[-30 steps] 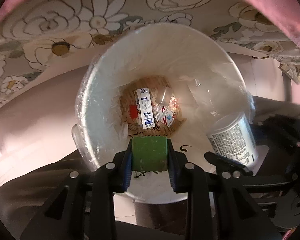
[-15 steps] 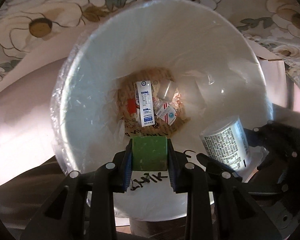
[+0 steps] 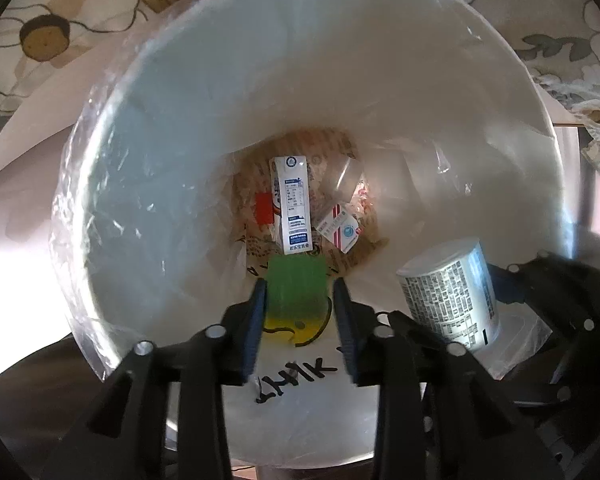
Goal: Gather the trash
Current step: 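Open both tools to drop the green block and cup into the bin, then move both tools back over the bed toward the Lego brick and foam tube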
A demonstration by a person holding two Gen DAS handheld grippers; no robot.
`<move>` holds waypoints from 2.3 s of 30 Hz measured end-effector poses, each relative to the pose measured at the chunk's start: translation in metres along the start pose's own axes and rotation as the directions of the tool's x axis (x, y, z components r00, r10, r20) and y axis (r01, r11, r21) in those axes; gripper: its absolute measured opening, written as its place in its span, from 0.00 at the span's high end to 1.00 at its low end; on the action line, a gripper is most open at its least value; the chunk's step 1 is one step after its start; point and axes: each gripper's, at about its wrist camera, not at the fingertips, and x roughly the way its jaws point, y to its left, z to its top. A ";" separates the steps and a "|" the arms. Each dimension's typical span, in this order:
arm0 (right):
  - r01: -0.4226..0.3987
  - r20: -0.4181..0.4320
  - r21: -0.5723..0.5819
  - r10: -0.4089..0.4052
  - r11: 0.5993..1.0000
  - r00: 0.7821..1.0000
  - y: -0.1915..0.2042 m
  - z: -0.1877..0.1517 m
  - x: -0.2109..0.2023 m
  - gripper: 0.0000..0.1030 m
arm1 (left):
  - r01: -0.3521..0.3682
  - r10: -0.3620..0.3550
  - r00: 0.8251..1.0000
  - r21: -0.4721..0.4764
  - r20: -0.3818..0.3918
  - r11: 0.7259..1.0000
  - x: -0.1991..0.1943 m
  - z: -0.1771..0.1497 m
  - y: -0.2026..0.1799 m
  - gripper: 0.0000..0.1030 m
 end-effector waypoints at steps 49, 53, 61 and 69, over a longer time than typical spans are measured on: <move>0.091 0.332 -0.039 -0.073 0.995 0.941 0.015 -0.056 -0.241 0.28 | -0.188 0.076 0.891 0.212 0.448 0.959 -0.256 -0.064 0.005 0.16; 0.108 0.401 -0.041 -0.082 0.993 0.913 0.017 -0.051 -0.293 0.28 | -0.263 0.125 0.842 0.197 0.524 0.945 -0.306 -0.051 0.012 0.15; 0.184 0.521 -0.029 -0.142 0.983 0.842 0.023 -0.019 -0.381 0.26 | -0.396 0.200 0.753 0.189 0.627 0.898 -0.384 -0.004 0.019 0.15; 0.168 0.577 0.040 -0.160 0.985 0.801 0.018 0.045 -0.439 0.26 | -0.454 0.214 0.727 0.223 0.653 0.863 -0.422 0.070 0.012 0.15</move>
